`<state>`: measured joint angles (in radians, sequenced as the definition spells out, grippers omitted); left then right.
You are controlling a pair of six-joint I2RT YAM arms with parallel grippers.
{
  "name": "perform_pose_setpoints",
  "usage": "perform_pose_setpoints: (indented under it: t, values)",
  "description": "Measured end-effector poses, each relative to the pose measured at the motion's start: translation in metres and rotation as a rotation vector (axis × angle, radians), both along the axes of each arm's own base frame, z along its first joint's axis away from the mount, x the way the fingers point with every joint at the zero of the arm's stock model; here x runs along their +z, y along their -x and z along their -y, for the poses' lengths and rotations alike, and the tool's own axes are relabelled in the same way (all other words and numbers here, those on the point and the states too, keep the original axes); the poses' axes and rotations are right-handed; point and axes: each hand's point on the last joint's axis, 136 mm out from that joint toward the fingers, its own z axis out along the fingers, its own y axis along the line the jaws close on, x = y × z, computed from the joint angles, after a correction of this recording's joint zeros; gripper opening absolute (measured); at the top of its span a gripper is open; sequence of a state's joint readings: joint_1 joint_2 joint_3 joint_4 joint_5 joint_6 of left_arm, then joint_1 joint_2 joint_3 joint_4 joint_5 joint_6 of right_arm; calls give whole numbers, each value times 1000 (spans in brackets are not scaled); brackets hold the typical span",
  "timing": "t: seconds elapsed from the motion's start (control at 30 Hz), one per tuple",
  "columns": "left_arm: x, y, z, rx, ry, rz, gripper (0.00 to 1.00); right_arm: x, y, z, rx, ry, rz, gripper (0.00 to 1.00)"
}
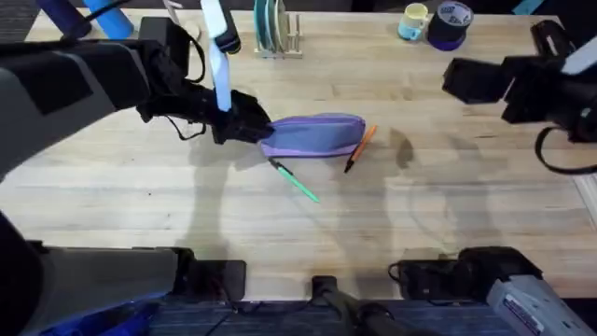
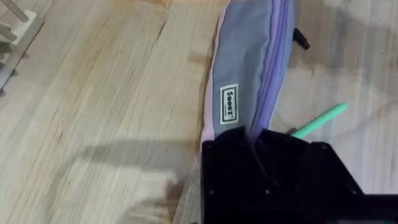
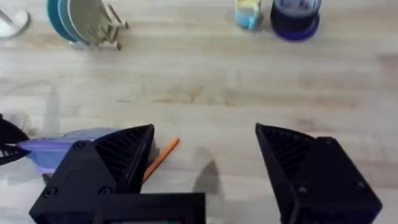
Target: Unzip the bag, pick up the pens from the table one at a time and place them inside, then zip the bag closed.
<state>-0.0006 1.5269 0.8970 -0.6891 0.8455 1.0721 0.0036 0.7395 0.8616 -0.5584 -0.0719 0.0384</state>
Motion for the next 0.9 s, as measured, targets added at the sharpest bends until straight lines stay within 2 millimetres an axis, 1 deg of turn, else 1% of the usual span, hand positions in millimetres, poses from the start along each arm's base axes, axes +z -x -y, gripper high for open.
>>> perform_pose_setpoints:
  t: [0.17, 0.3, 0.57, 0.77, 0.9]
  values:
    - [0, 0, 0, 0, 0, 1, 44, -19, 4, -2, -25, -63, -94, 995]
    - [0, 0, 0, 0, 0, 1, 44, -42, 4, -15, 14, -131, -208, 996]
    - [0, 0, 0, 0, 0, 0, 43, -85, -6, -40, 66, -292, -424, 996]
    - [0, 0, 0, 0, 0, 1, 43, -101, -14, -56, 113, -379, -497, 996]
    - [0, 0, 0, 0, 0, 1, 43, -109, -15, -61, 117, -414, -540, 996]
